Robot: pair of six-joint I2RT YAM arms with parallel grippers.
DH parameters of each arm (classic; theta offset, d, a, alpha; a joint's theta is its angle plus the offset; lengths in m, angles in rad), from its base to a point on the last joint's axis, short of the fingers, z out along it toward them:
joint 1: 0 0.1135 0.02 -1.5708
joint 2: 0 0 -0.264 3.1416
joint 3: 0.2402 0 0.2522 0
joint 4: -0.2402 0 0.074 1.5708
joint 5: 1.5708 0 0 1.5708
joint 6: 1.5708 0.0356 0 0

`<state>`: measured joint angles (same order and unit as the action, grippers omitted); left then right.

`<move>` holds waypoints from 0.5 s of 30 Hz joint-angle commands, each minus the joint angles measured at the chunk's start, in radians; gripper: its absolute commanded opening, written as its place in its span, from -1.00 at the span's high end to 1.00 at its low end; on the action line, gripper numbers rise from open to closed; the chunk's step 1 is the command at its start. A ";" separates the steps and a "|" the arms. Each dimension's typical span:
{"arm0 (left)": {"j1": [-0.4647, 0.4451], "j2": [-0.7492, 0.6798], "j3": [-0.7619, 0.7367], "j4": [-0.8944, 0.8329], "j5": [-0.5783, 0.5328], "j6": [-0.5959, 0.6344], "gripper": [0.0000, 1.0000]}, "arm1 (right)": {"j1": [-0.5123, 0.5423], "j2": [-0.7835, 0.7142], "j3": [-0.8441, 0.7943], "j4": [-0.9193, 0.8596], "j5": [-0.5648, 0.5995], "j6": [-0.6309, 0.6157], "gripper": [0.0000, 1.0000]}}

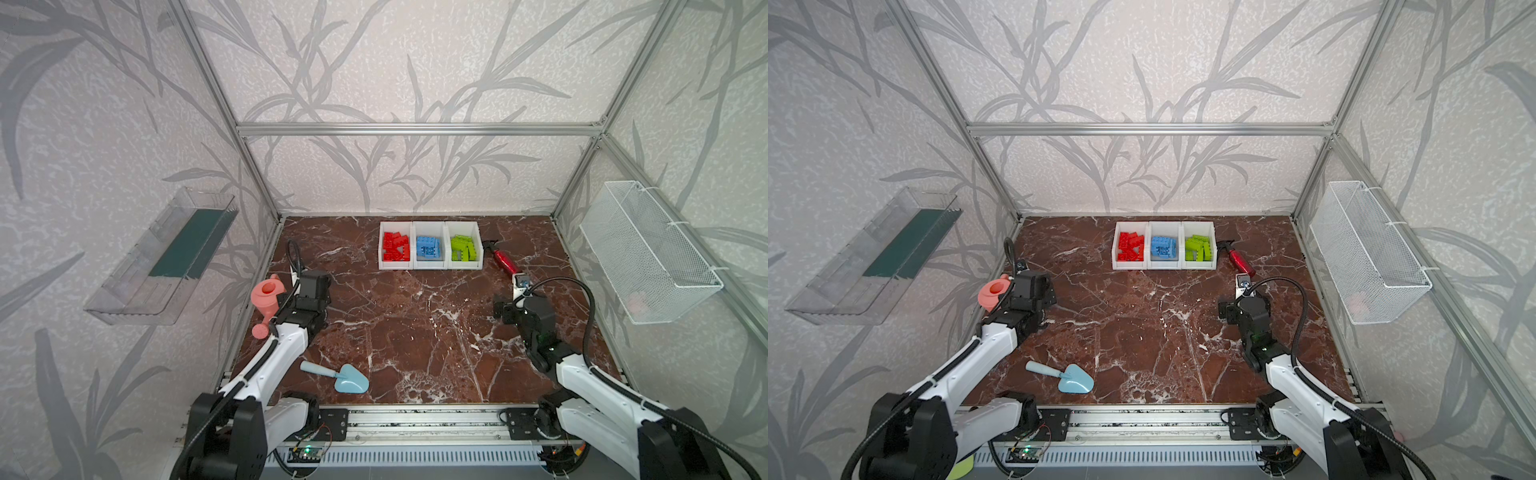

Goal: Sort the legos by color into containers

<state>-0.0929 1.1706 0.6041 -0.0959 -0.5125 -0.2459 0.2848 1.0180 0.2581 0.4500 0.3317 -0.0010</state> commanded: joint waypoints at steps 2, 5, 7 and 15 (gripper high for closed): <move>0.034 0.114 -0.032 0.287 0.080 0.066 -0.87 | -0.075 0.121 -0.048 0.329 0.002 0.022 -0.98; 0.037 0.198 -0.062 0.469 0.108 0.084 -0.86 | -0.095 0.233 -0.062 0.488 0.024 0.015 -0.98; 0.037 0.252 -0.070 0.541 0.137 0.113 -0.86 | -0.096 0.289 -0.067 0.586 0.027 -0.010 -0.99; 0.049 0.318 -0.240 0.959 0.198 0.191 -0.87 | -0.104 0.495 -0.113 0.875 -0.037 -0.064 -0.98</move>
<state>-0.0502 1.4494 0.4240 0.6041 -0.3477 -0.1017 0.1860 1.5345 0.1642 1.1694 0.3321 -0.0334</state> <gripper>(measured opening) 0.936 0.991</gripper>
